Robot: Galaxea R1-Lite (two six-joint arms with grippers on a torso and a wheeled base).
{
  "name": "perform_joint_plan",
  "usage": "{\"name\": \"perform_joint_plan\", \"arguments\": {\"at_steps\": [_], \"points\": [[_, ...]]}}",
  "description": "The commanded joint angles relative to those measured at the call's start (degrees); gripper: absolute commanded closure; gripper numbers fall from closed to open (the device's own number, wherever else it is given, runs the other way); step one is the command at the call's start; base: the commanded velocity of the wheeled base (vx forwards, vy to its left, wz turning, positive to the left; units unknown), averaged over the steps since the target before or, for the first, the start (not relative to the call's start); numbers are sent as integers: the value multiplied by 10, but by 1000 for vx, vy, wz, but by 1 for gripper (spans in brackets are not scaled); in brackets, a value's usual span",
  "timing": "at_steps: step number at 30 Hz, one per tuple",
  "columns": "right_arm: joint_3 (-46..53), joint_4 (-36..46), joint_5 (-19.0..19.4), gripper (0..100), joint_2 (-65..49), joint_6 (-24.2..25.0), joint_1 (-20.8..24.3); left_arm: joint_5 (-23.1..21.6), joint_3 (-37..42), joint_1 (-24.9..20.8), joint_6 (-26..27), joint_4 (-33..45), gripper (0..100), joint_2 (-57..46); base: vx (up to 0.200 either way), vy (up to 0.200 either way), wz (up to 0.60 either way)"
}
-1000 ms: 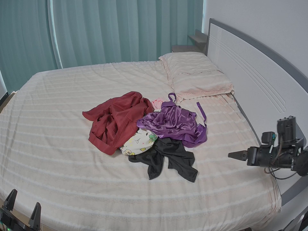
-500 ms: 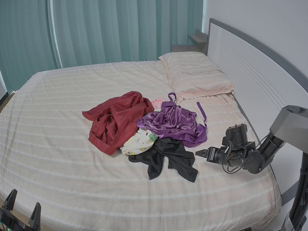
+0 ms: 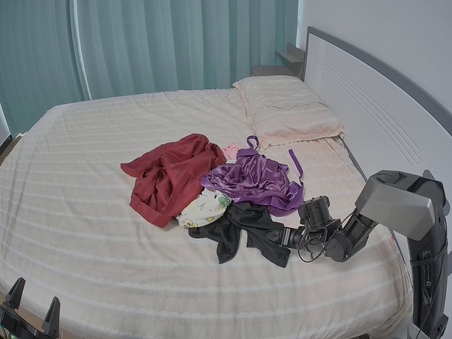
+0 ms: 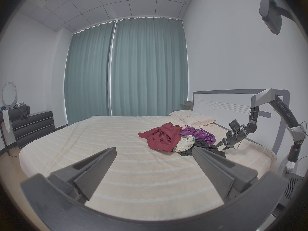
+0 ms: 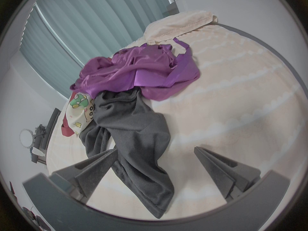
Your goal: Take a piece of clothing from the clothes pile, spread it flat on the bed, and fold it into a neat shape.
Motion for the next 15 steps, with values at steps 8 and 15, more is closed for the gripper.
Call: {"name": "perform_joint_plan", "arguments": {"at_steps": [8, 15], "points": [[-67, 17, -8, 0, 52, 48, 58, 0, 9, 0, 0, 0, 0, -10, 0, 0, 0], [-90, 19, -61, 100, 73, 48, 68, 0, 9, 0, 0, 0, 0, -10, 0, 0, 0]]}}
